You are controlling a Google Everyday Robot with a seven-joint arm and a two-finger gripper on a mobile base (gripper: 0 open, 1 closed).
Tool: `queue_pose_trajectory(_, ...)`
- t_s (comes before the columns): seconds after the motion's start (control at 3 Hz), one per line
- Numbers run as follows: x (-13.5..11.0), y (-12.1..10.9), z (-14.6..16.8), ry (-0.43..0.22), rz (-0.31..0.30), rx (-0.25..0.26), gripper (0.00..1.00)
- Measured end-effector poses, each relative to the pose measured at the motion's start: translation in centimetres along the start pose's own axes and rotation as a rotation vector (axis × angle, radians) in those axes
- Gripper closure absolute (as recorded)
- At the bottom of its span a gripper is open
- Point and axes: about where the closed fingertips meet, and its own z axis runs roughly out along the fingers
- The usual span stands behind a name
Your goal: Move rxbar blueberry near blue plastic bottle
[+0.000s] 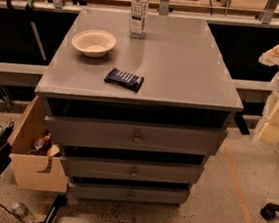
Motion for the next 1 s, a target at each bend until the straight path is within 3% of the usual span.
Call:
queue_pose_trajectory(0.33,0.0,0.0,0.0,-0.001,0.0,0.0,0.0)
queue_pose_trajectory(0.67,-2.1,-1.7,0.6,-0.109,0.013,0.008,0.0)
queue_pose_trajectory(1.0,-6.2,-6.4,1.8,-0.35,0.053,0.036,0.0)
